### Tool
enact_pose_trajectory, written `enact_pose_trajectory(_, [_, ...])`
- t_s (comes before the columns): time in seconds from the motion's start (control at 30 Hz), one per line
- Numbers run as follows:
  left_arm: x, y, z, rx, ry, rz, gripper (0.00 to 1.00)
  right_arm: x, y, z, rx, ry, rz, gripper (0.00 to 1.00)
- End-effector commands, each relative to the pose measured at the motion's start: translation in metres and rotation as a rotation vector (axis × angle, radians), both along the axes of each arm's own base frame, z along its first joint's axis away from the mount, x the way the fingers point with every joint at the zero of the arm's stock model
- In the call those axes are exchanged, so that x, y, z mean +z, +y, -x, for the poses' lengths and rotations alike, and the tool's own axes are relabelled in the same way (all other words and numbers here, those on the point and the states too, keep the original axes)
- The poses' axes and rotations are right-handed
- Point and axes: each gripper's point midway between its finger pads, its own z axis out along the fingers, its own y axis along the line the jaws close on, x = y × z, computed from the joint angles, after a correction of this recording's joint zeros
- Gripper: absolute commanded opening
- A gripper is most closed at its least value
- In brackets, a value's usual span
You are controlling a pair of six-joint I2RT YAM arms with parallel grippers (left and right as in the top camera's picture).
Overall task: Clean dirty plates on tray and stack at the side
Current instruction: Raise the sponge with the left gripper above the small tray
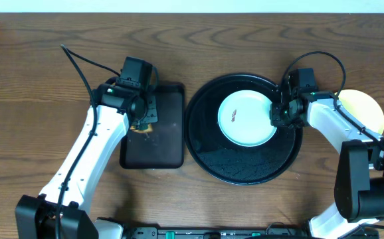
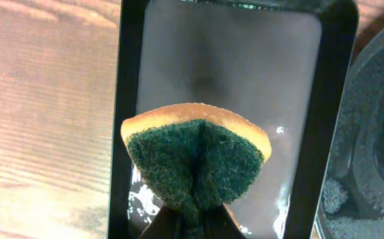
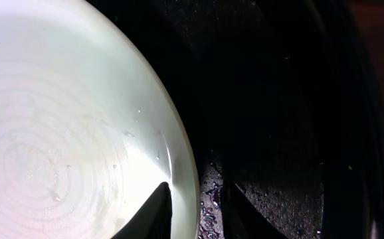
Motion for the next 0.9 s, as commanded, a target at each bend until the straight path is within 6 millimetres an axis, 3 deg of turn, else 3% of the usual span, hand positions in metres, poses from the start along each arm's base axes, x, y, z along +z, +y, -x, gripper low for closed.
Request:
enact_pose_trajectory(0.0, [0.006,0.005,-0.011,-0.006,-0.036,-0.063,0.08,0.006,0.003,-0.002,0.035,-0.028,0.013,0.25])
enact_pose_trajectory(0.43, [0.021,0.003,-0.016,-0.011,-0.018,-0.057,0.08,0.006,0.003,-0.002,0.044,-0.03,0.015,0.26])
enact_pose_trajectory(0.87, [0.015,0.003,-0.018,-0.012,0.044,-0.074,0.07,0.006,0.003,-0.003,0.044,-0.034,0.015,0.33])
